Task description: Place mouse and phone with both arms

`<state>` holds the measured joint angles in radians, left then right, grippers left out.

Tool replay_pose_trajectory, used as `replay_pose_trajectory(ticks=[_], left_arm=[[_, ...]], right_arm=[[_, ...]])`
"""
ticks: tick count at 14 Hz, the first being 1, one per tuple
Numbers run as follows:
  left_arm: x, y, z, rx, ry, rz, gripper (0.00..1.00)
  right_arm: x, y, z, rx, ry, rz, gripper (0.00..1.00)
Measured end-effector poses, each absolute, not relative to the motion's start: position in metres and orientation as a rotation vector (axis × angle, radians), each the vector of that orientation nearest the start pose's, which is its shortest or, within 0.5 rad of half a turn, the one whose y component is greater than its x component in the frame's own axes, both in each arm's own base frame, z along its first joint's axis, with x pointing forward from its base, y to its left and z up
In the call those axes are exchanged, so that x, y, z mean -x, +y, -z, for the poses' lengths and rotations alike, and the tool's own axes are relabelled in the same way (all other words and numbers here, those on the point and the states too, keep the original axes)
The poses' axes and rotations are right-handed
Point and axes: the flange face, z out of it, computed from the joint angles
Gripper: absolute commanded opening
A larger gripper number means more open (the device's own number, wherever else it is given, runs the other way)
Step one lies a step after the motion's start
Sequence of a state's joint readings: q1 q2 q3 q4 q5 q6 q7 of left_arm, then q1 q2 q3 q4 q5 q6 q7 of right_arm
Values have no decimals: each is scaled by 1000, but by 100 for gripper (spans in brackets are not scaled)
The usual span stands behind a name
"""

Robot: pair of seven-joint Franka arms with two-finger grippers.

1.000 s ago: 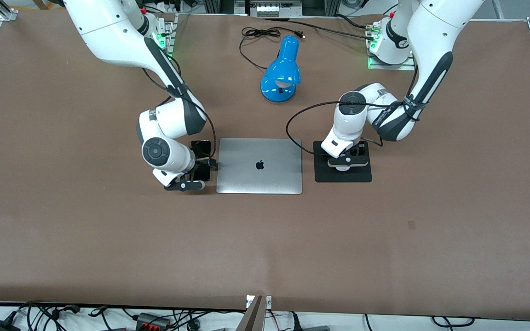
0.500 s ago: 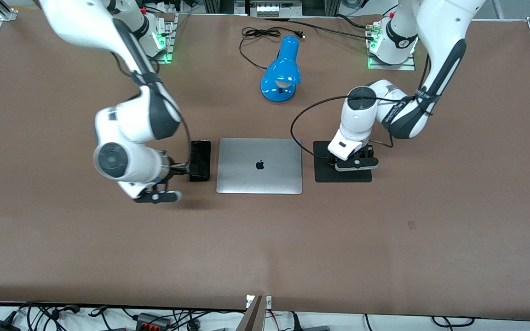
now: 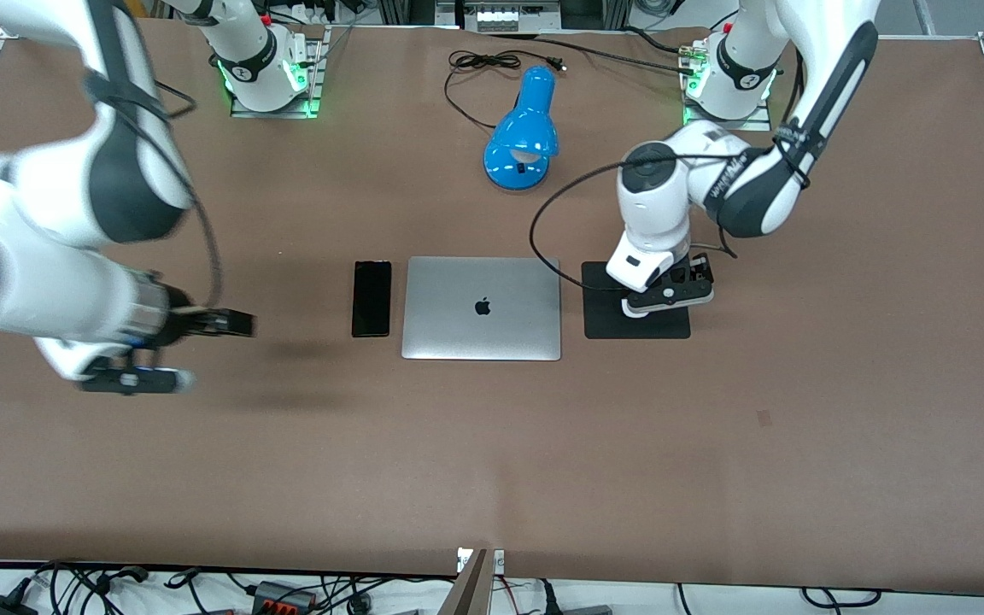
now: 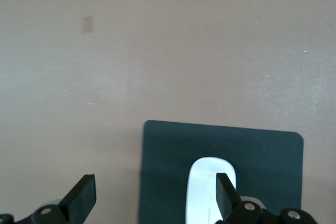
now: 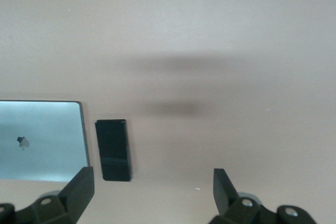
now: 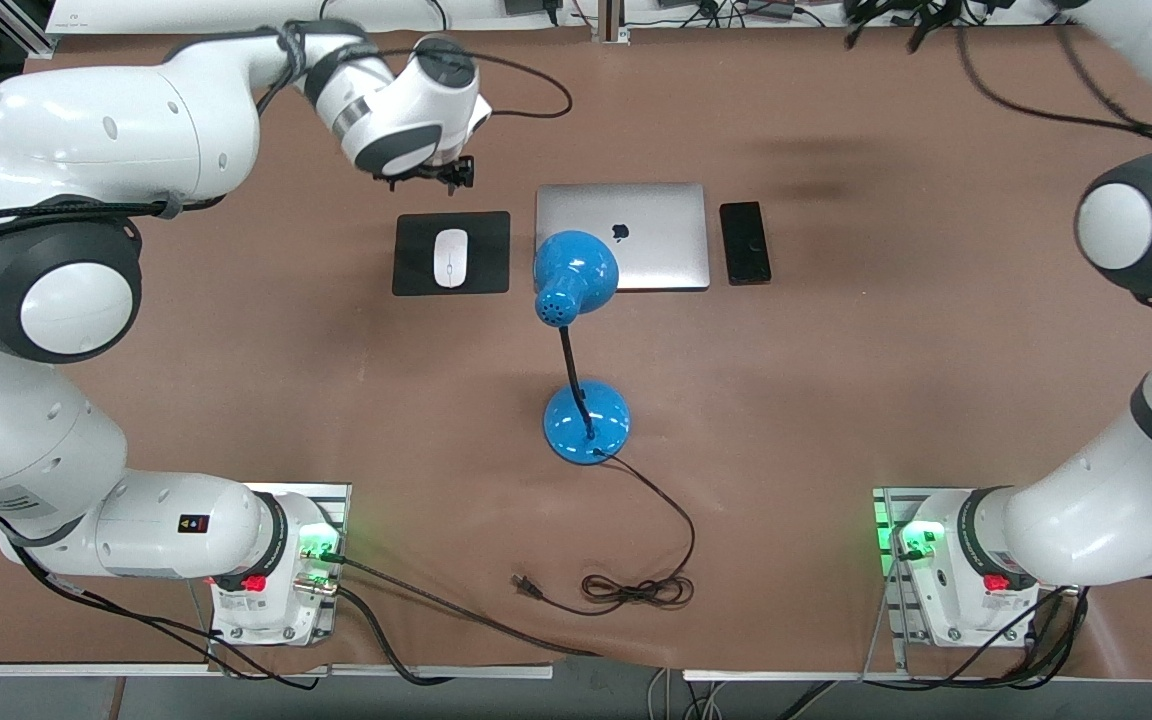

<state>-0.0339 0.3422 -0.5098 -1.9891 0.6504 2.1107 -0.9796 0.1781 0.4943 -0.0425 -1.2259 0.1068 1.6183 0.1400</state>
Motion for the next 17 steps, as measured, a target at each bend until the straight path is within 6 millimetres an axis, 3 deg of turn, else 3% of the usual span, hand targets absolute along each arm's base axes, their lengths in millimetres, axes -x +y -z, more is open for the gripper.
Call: replay_pose_trajectory(ticks=[4,8,11,14,17], left_arm=[[-550,-253,-356,2727,4,36,100],[-598,-189,-421,2862,-8,-92,100],[-619,-141,-457,2951,-47,-124,100],[-626,-116,-500,2989,-63,-156,100],[-630,-74,-531,3107,-106,-215,100]], right_arm=[[-678,47,-533,3093,66,-65,100],[-665,25,-576,3182,51,15,100],[-660,0,-585,3182,29,19,100],[-661,-22,-594,3178,29,113,100],[-657,-23,-594,3177,-47,168,100]])
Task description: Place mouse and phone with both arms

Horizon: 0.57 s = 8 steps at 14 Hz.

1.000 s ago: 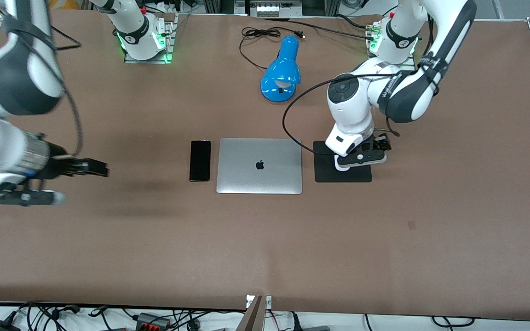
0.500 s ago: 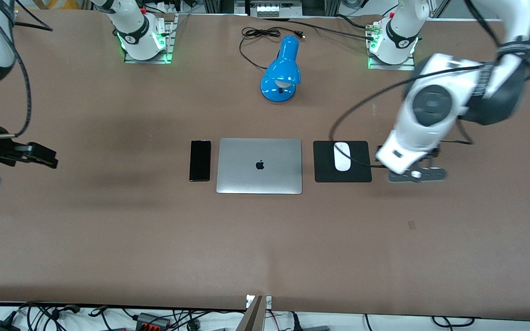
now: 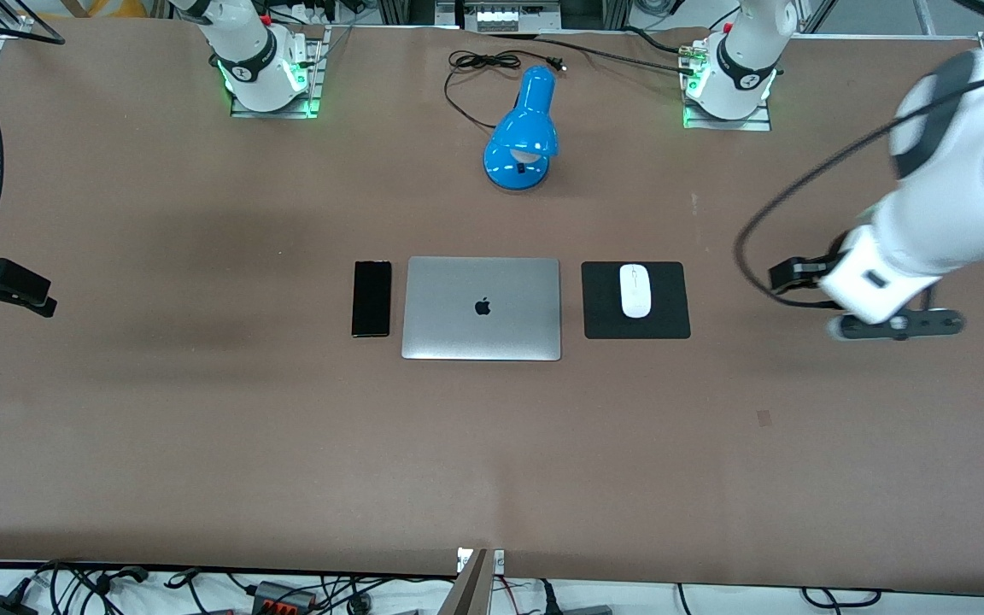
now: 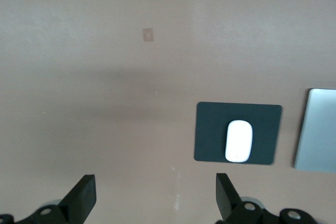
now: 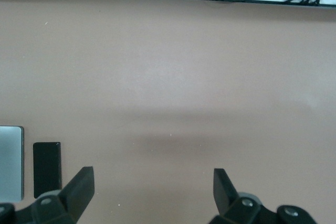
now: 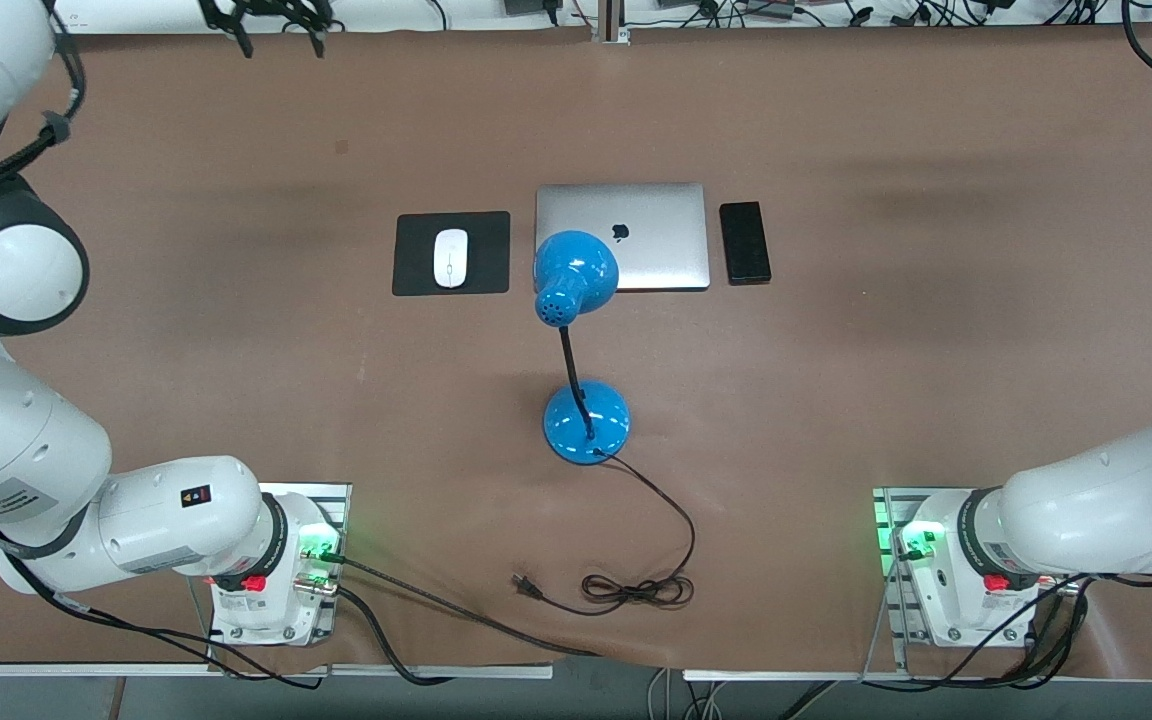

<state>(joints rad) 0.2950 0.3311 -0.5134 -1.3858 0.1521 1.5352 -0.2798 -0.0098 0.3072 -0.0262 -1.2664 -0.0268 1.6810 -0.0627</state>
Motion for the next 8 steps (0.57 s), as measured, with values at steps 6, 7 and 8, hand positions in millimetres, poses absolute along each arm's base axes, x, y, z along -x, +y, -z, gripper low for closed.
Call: replay_pose_trajectory(ticks=[6,7,8], left_arm=[[-625,-7,-523,3168,31,-370,100],[-625,-9,-524,3192,113,-371,100],[-624,-11,-525,3247,163,-377,100]], right_arm=[[-608,-22,-587,3181,-94,107,100],[-596,-21,-588,3180,-99,108,100],[-584,-21,-587,3180,-101,122,100]])
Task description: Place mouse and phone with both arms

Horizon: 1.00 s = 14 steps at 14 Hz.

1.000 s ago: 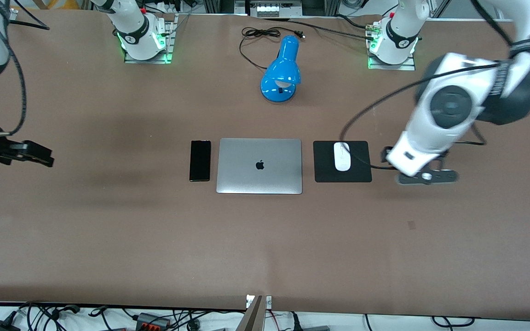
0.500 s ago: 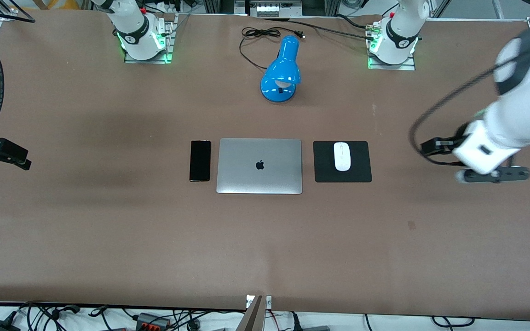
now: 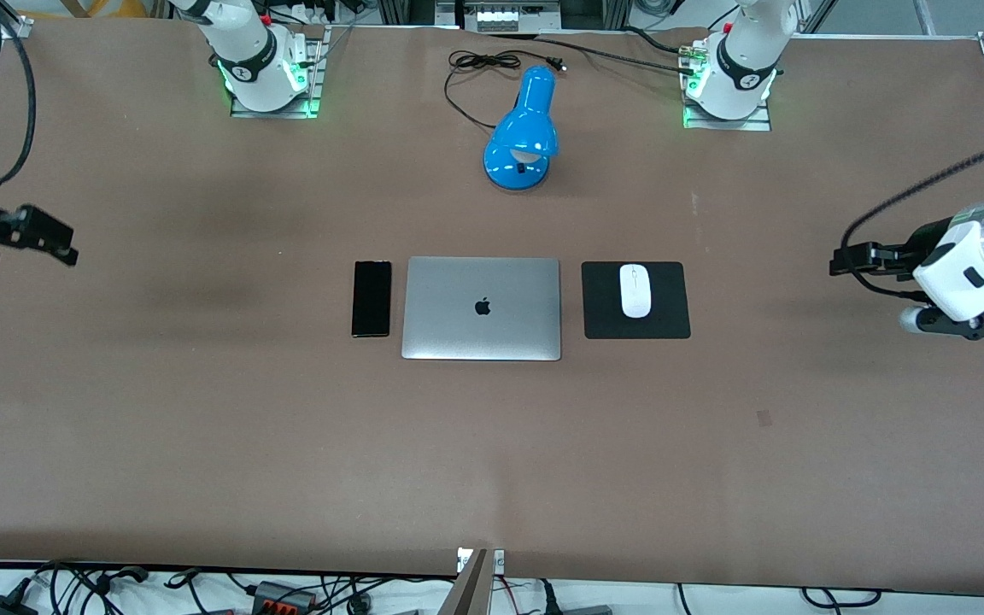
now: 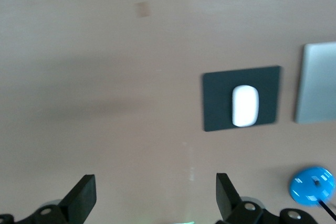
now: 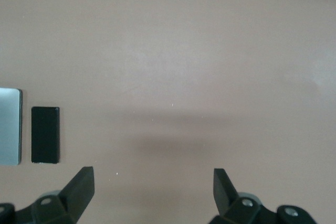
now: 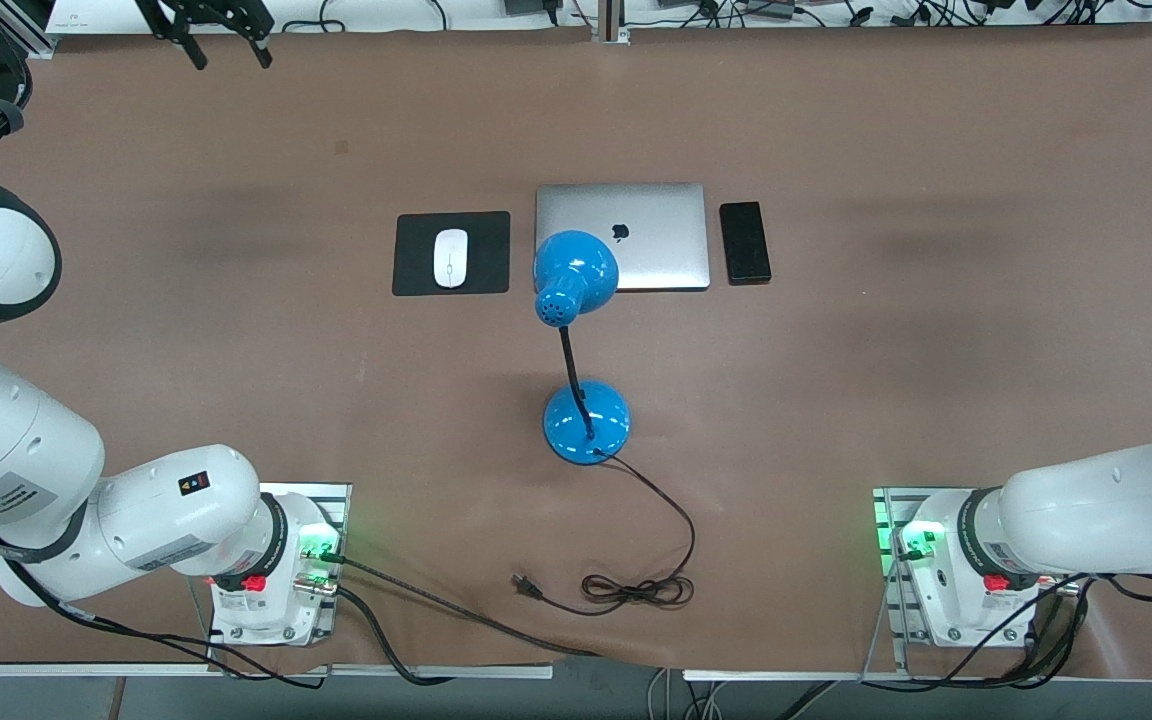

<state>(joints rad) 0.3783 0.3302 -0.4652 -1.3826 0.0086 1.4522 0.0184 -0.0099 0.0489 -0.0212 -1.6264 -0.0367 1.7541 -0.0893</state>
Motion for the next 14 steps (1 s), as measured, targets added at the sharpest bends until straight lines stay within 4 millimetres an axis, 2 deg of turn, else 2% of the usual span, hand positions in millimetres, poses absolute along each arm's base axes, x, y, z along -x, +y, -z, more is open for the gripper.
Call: replay_pose_trajectory(ticks=[2,4,6,8,10,14], left_arm=[[-621,-7,-532,3290,184,-358,100],[-605,-22,-557,3179,181,-303,100],[-582,-42,-574,3120,104,-261,100],[-574,-46,-577,3121,73,-139,100],[-578,-41,-576,3129,47,-9,100],[-580,-41,-575,3130,36,24,100]], right_arm=[[-561,-21,-578,3178,-104,142,100],[-546,-21,-568,3177,-105,118,100],[-543,-19,-569,3177,-109,116,100],[-544,-19,-578,3174,-107,134,100],[-545,-20,-587,3153,-92,151,100],[-543,-21,-589,3134,-76,98,100]])
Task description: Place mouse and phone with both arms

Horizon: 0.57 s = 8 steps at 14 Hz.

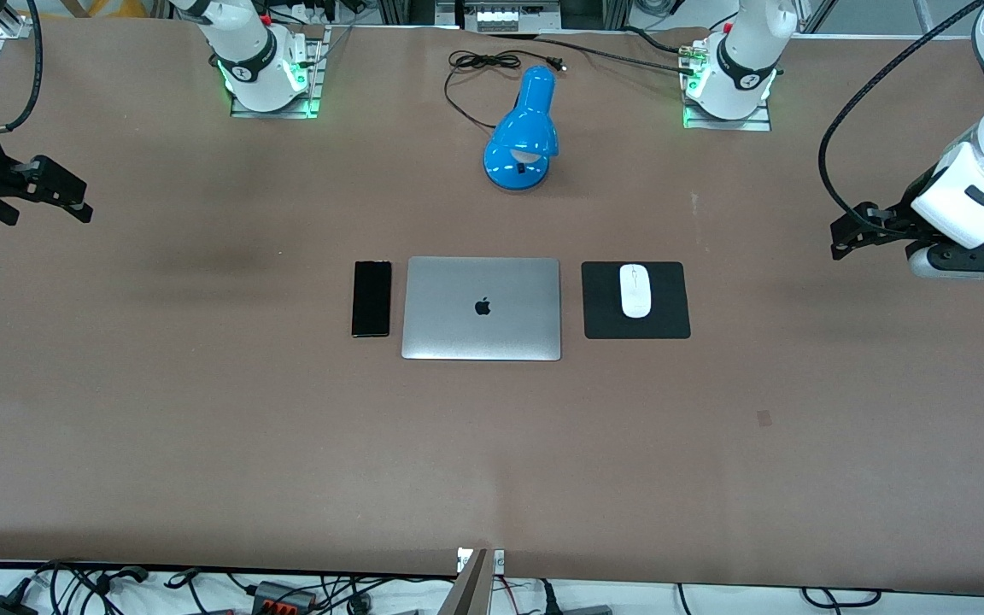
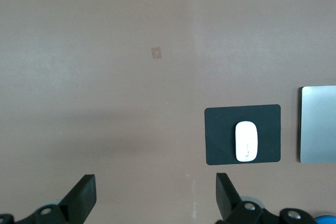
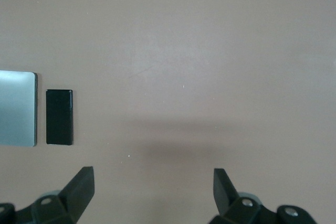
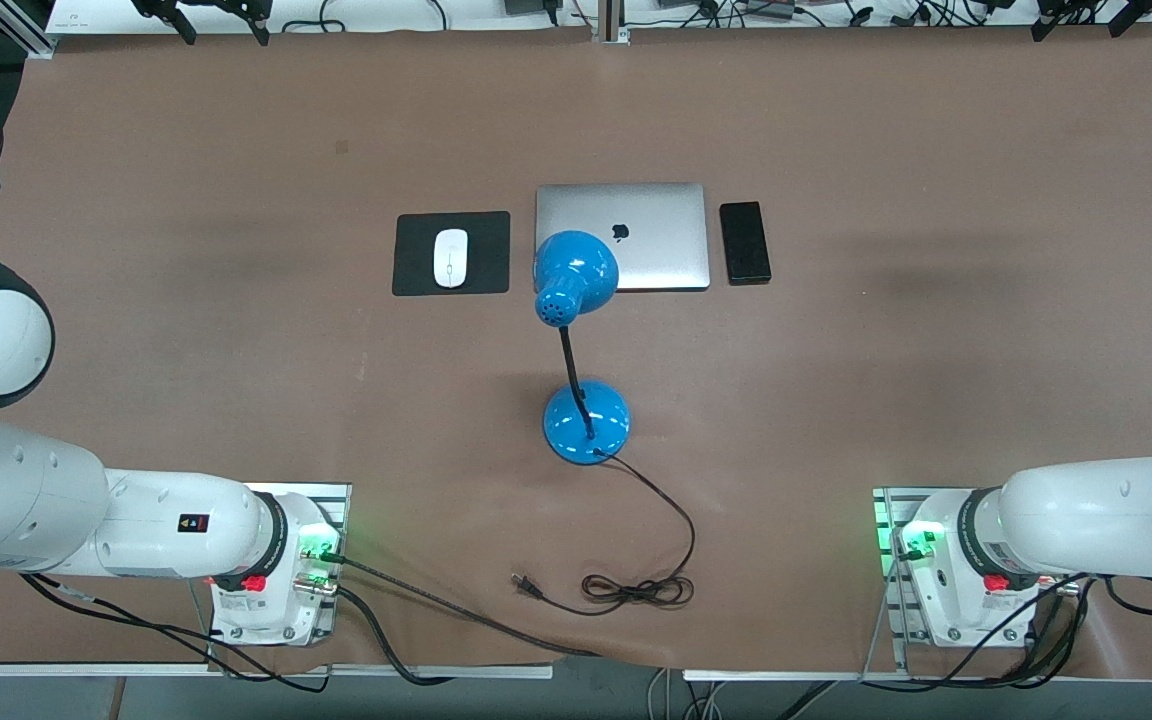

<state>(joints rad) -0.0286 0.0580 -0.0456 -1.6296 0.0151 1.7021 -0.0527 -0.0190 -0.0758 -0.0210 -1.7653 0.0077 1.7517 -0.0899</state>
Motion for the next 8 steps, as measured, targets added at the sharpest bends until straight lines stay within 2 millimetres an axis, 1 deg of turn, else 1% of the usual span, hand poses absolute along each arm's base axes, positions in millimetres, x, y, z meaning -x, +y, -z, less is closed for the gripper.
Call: replay_pose_trajectory(ticks=[3,8], left_arm=[[-578,-45,-578,3130,49,23,100],[-573,-44,-577,3127,46,-29,100]], right_arm=[[-544,-22,-588,3135,-74,93,100],[-544,-24,-588,3149,-52,92,100]])
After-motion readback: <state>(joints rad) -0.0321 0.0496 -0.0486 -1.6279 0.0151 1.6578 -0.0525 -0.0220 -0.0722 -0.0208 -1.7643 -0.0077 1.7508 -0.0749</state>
